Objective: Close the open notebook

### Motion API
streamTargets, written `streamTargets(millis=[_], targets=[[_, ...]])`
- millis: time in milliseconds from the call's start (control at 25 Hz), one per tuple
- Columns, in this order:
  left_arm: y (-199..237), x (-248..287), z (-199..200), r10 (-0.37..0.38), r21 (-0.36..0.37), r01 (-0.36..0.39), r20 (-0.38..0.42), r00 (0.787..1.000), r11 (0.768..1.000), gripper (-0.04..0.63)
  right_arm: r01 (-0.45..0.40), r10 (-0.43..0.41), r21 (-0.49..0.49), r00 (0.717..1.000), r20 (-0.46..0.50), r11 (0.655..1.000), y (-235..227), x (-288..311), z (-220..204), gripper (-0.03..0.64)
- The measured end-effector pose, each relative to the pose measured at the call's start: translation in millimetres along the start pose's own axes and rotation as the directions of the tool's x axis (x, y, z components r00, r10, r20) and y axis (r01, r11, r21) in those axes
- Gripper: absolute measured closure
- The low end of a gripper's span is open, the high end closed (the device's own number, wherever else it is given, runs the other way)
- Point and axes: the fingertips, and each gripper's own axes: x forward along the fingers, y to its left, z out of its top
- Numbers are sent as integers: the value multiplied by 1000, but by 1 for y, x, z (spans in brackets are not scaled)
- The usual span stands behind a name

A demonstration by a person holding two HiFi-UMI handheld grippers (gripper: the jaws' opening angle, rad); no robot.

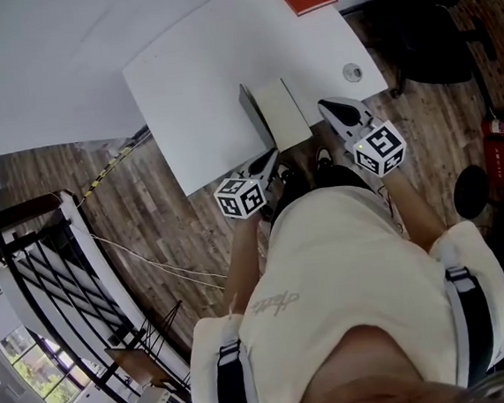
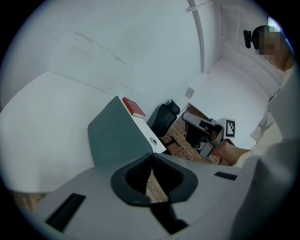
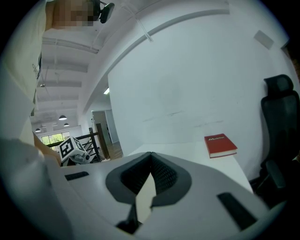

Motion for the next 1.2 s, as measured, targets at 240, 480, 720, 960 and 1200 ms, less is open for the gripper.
streamTargets(millis=[240,480,720,960,1200], targets=[[-4,10,-4,20,-7,-20,-16,1000,1000,568,-2,2,9,1000,-10,1000,-6,-3,-1,609],[-7,20,-6,26,-9,-26,-27,999,1000,568,-5,5,15,1000,-8,1000,-14,-8,-2,609],[-10,30,-9,42,12,-42,-54,998,999,568,3,-3,31,1000,-16,1000,-25,-14,-8,609],[-17,44,-12,33,31,-31,-89,996,999,568,5,-4,38,1000,-12,999,-36,-19,-9,609],[-17,59,-16,57,36,-54,-113,992,998,568,12,-11,52,1000,-19,999,-50,-28,-15,609]])
